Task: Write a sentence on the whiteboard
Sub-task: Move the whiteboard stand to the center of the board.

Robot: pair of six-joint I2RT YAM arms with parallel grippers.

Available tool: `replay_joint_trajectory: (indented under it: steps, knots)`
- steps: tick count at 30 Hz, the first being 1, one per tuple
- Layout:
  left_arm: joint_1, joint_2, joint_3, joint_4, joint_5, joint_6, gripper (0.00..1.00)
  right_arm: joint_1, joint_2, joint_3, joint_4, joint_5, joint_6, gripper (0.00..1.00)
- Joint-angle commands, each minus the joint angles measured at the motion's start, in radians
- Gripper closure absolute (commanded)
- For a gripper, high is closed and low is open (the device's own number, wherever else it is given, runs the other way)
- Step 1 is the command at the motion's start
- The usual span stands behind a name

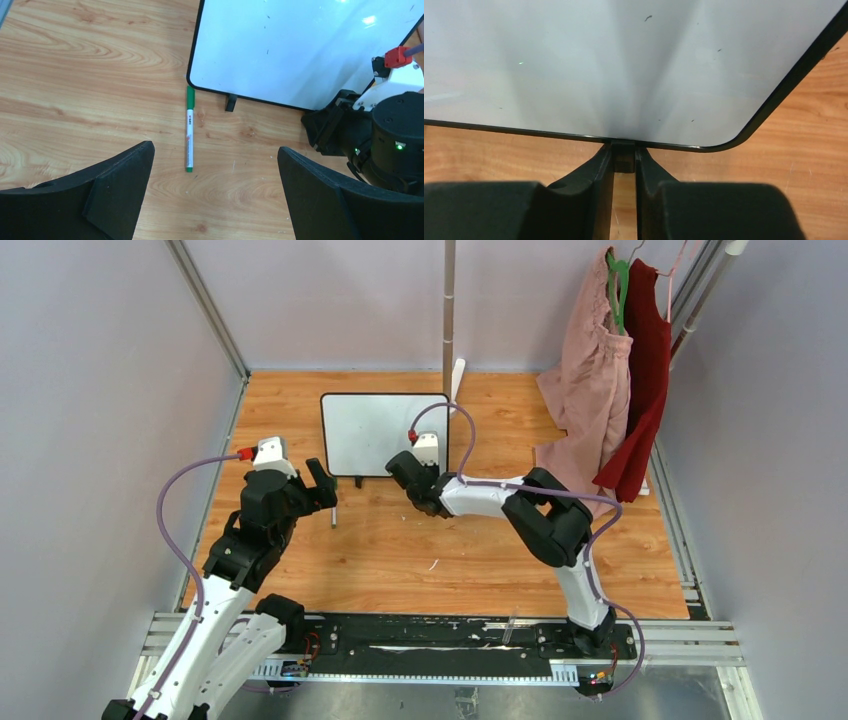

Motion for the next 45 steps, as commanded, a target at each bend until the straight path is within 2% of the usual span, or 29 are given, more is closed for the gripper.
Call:
replay_joint_trajectory:
  steps: [1, 14, 27, 36, 45]
  knots:
    - [-0.003, -0.001, -0.006, 0.029, -0.013, -0.007, 0.01, 0.026, -0.032, -0.082, -0.094, 0.009, 0.056, 1.0]
    - [-0.004, 0.004, -0.006, 0.025, -0.016, -0.007, 0.01, 0.043, -0.183, -0.283, -0.112, 0.026, 0.109, 1.0]
    - [-0.003, 0.019, -0.008, 0.033, -0.004, -0.002, 0.01, 0.009, -0.463, -0.641, -0.061, 0.041, 0.13, 1.0]
    - [-0.002, 0.037, -0.008, 0.033, -0.004, -0.001, 0.01, -0.014, -0.567, -0.708, -0.091, 0.044, 0.103, 1.0]
    - [-0.002, 0.046, -0.007, 0.035, 0.005, 0.001, 0.01, -0.009, -0.597, -0.736, -0.086, 0.012, 0.084, 1.0]
